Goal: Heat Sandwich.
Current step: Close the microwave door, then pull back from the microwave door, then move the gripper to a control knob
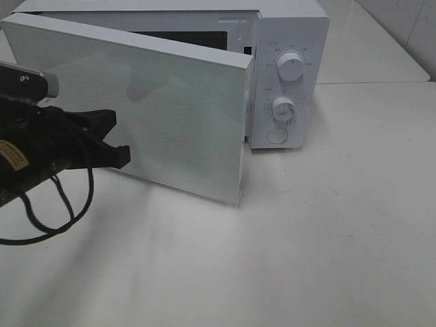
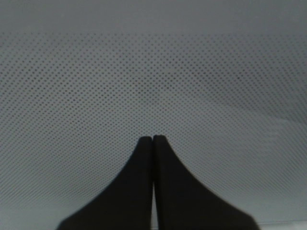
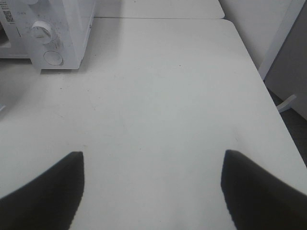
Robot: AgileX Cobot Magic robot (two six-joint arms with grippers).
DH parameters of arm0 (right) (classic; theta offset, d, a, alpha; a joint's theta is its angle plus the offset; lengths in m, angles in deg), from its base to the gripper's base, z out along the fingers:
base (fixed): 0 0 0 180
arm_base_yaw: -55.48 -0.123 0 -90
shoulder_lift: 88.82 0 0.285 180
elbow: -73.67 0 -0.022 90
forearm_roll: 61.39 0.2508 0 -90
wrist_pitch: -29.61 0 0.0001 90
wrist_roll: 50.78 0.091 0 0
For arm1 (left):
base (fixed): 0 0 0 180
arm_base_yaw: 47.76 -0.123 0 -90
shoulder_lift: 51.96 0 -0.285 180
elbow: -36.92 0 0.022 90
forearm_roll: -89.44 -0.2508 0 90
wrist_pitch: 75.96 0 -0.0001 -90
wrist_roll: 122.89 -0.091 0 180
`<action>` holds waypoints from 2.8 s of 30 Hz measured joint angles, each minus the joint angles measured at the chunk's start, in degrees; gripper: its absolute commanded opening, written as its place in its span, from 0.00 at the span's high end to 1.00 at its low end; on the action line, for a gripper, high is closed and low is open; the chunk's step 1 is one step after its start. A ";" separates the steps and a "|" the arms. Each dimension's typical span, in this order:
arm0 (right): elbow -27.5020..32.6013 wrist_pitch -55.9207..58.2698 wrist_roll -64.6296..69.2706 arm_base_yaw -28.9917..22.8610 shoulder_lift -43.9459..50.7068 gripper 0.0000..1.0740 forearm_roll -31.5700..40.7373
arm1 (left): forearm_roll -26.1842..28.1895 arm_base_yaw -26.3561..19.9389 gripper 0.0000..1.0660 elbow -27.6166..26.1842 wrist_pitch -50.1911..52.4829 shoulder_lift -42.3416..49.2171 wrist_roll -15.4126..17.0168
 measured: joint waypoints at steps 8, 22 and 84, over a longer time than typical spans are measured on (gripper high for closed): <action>0.00 0.00 0.00 0.00 0.00 0.29 0.00 | 6.36 4.30 1.00 -8.42 -0.17 -3.78 -0.11; 0.00 0.00 0.00 0.00 0.00 0.29 0.00 | 7.96 5.67 1.00 -22.52 -4.01 -10.43 -0.11; 0.00 0.00 0.00 0.00 0.00 0.30 0.06 | 9.22 11.69 0.60 -22.00 -23.09 -5.73 -0.17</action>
